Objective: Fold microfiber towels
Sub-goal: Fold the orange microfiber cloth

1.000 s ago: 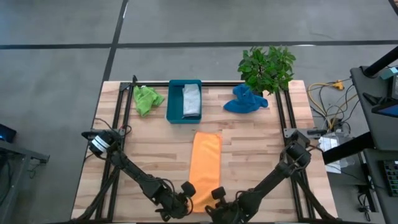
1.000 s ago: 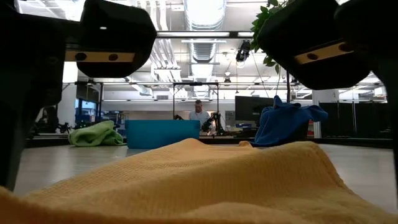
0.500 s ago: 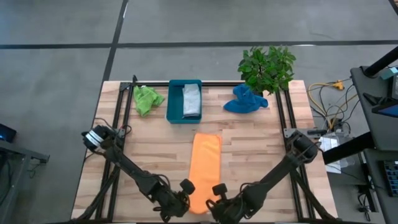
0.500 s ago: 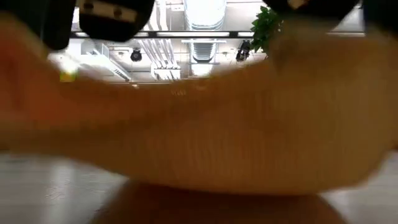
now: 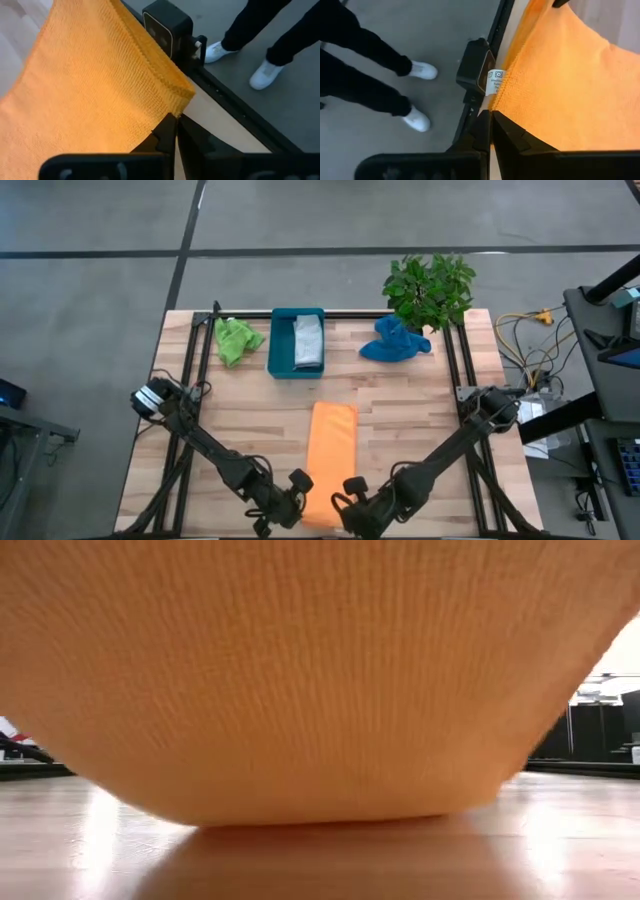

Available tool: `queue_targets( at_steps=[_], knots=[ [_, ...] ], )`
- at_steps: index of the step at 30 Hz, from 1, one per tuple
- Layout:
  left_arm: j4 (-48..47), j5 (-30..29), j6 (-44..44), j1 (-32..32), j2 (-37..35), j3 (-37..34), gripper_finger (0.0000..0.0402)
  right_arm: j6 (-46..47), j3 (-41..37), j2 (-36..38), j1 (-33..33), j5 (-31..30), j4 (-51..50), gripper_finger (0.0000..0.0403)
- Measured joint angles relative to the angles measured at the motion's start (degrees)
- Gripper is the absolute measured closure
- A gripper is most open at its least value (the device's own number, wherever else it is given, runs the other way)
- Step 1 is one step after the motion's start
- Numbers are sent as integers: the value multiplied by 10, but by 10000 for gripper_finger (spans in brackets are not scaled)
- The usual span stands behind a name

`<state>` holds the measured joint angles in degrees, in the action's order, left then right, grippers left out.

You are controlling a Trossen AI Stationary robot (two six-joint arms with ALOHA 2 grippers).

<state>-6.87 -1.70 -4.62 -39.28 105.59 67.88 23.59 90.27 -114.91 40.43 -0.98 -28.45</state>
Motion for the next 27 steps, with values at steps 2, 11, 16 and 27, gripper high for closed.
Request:
queue_targets(
  at_steps=[2,11,16,27],
  knots=[
    [-2,19,6,7,-1,0,402,0,-1,2,-6,12,1,394],
    [-2,86,15,48,-11,-7,402,-26,-35,17,-36,57,5,394],
    [-5,111,15,77,-29,-19,402,-9,-112,64,-56,57,71,394],
    [-26,119,13,144,-44,-48,401,18,-306,198,-120,54,161,395]
  ],
)
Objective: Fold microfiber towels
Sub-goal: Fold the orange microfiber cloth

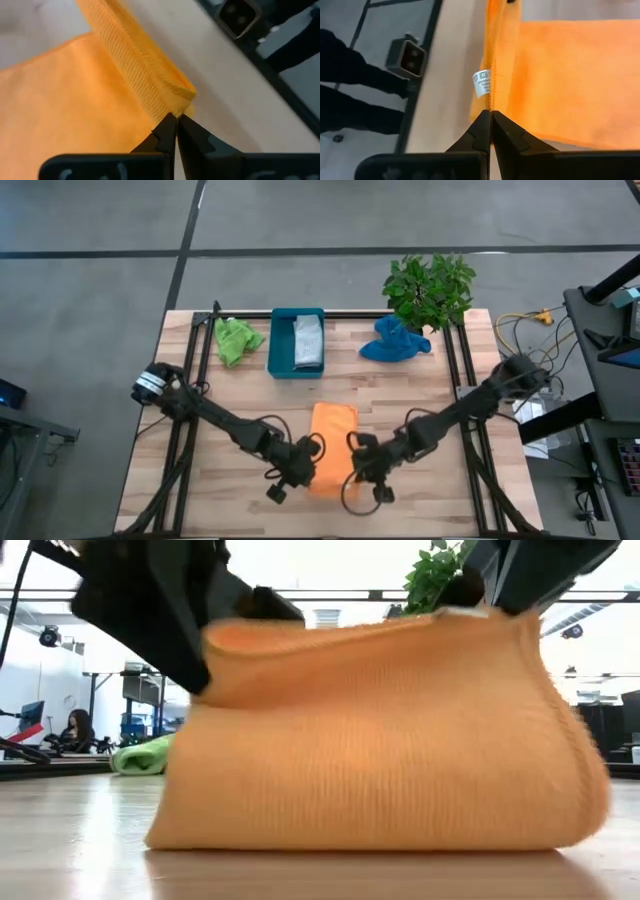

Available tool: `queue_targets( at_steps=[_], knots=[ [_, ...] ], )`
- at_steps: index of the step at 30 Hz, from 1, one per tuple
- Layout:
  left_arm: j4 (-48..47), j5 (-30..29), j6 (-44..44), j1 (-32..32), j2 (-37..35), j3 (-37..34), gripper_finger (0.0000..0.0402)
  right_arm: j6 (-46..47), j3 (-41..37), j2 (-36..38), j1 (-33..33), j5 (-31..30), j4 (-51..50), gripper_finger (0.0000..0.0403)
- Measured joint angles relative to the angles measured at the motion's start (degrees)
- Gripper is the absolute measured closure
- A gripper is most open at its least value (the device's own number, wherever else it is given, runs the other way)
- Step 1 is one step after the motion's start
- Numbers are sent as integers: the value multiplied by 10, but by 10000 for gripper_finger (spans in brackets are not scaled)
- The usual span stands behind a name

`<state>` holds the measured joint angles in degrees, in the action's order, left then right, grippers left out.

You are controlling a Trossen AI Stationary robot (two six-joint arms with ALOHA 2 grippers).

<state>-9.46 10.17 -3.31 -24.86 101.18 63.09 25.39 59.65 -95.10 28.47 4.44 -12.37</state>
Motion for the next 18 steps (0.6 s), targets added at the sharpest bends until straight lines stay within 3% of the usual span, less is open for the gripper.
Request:
queue_targets(
  at_steps=[8,18],
  knots=[
    [14,1,0,56,-51,-49,401,-34,-64,58,-62,0,14,395],
    [15,-12,0,140,-106,-107,401,-90,-86,55,-140,5,10,394]
  ],
)
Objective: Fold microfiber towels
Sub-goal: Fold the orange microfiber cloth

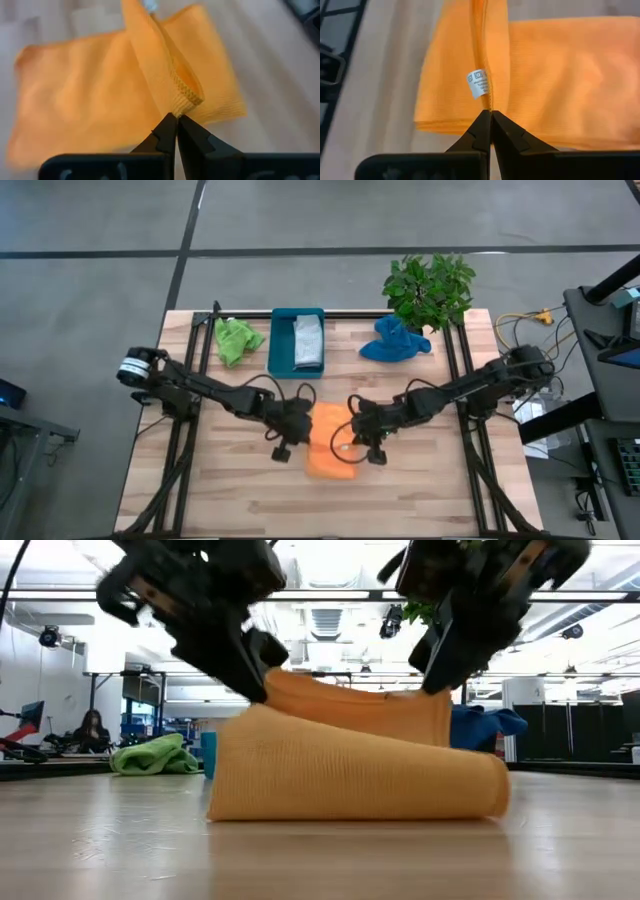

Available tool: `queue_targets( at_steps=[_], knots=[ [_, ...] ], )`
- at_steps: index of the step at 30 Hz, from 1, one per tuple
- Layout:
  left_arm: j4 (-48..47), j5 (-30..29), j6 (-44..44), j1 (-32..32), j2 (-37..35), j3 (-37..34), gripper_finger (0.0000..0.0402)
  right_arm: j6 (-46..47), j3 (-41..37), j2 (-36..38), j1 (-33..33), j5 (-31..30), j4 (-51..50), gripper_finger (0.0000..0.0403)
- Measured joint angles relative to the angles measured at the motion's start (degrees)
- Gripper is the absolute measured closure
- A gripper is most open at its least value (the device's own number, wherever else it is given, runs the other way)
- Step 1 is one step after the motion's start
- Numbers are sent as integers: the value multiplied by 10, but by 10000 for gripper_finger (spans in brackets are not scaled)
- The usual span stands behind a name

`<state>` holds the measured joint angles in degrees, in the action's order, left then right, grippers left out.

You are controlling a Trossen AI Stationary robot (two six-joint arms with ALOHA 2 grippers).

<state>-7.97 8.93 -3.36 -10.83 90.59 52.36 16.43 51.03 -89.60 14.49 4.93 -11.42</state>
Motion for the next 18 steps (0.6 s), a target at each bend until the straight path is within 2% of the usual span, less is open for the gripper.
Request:
queue_targets(
  at_steps=[8,18],
  knots=[
    [15,-34,0,34,-4,-22,401,-2,-29,0,-52,0,1,394],
    [54,-80,0,40,9,-24,401,-12,-31,0,-81,-3,-5,394]
  ],
)
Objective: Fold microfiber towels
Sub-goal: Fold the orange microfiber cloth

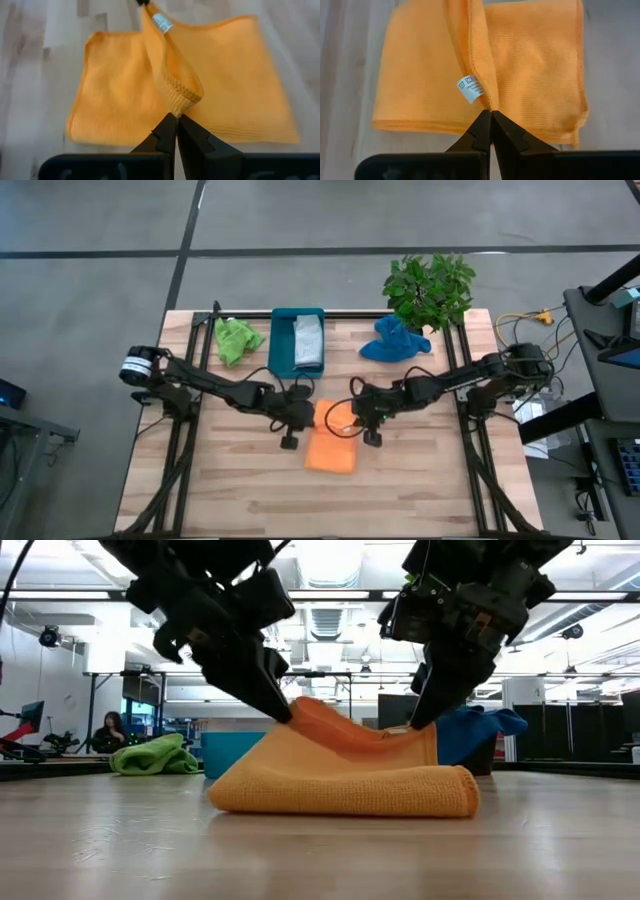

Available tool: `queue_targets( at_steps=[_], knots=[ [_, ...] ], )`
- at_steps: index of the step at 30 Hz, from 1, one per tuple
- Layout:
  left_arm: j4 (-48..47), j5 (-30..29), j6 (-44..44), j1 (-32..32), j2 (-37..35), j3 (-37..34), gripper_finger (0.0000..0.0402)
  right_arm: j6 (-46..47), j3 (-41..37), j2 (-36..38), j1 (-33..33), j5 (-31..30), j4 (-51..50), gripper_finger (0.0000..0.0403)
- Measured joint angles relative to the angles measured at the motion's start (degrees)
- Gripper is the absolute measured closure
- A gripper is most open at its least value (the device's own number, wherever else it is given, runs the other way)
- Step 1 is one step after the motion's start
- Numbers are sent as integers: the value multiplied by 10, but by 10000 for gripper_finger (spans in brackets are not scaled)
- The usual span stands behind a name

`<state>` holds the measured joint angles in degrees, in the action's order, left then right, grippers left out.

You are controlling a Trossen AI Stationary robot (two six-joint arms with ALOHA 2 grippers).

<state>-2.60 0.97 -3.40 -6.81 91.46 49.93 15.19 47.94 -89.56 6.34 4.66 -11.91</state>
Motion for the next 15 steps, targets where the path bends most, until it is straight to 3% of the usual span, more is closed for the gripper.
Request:
queue_targets(
  at_steps=[15],
  knots=[
    [11,-49,1,1,10,-3,401,28,-1,0,-11,-37,-32,394]
  ],
)
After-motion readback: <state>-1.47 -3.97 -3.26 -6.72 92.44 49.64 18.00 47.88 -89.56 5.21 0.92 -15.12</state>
